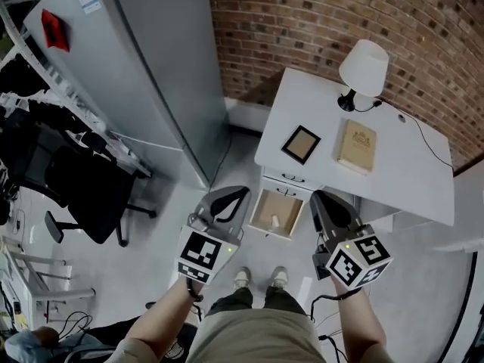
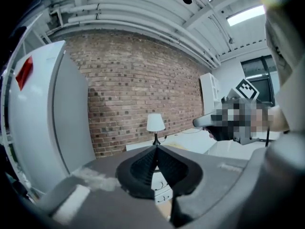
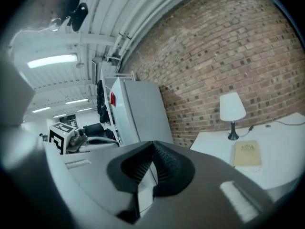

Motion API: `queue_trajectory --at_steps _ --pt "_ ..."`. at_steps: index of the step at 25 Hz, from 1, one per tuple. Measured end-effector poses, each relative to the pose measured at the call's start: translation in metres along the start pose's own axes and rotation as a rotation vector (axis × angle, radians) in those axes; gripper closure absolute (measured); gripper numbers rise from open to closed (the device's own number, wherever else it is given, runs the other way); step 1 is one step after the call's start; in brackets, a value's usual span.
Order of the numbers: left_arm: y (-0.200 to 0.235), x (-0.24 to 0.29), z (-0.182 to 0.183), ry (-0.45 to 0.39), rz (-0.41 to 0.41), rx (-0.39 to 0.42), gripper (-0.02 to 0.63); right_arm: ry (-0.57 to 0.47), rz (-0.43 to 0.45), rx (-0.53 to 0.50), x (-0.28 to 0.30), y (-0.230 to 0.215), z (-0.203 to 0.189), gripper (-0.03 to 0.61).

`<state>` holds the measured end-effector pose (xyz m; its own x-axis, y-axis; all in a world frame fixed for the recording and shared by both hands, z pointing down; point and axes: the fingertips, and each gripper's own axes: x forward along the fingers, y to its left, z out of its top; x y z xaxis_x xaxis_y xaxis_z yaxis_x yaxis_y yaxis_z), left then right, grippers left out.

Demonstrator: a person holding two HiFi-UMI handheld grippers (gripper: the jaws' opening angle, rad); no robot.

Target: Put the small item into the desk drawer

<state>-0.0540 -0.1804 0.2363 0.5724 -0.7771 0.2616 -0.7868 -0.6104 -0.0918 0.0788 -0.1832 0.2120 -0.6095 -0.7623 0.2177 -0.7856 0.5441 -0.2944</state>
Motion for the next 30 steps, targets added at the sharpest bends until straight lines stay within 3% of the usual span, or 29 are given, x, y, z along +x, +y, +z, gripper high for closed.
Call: queue_trajectory --at_steps 6,12,15,22,30 --pt "-0.009 -0.043 0.08 -0.146 0.061 -0.065 0.611 -0.135 0.046 -0.122 -0.034 0.043 0.074 0.575" --pt "-0.017 -0.078 0.126 -0.209 0.111 0.036 0.611 -0.201 0.136 -0.194 -0.063 0.085 0.112 0.575" --pt "-0.022 -0.083 0.132 -0.215 0.122 0.073 0.611 -0.211 0.163 -0.222 -0.069 0.098 0.117 0.575" --pt "-0.022 -0.084 0.126 -0.19 0.129 0.052 0.611 -0.176 0.192 -0.234 -0.064 0.104 0.11 0.575" --pt "-0.017 -0.078 0.115 -0.173 0.139 -0.022 0.612 -0.15 0.185 -0.234 -0.059 0.094 0.107 0.575"
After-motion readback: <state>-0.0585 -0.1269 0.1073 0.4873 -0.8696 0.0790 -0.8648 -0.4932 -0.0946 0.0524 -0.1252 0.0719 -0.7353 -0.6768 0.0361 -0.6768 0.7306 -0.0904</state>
